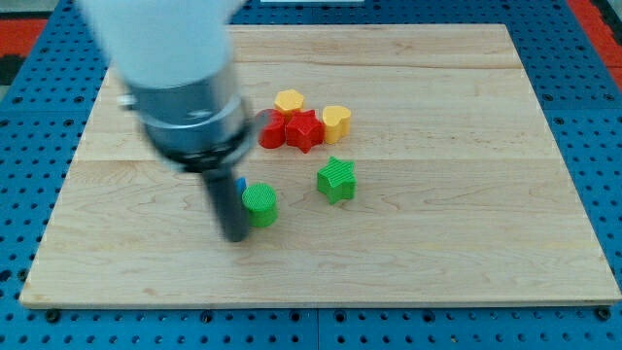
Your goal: Push the triangle into the left side of the green circle
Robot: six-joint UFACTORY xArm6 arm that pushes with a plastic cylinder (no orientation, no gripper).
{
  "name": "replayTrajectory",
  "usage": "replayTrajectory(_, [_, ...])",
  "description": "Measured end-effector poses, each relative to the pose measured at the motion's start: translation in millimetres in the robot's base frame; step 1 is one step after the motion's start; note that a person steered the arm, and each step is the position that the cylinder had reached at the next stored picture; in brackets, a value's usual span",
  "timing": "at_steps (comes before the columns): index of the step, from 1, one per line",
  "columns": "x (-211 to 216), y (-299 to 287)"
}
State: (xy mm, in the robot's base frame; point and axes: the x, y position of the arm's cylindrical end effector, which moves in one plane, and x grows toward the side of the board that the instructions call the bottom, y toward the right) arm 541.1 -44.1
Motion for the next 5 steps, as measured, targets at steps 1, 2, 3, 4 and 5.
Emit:
replayTrajectory(1, [-4,40])
replayTrajectory(2, [6,38])
replayTrajectory(3, [18,-21])
replayTrajectory(4, [-9,-54])
replayTrajectory(5, [-9,-59])
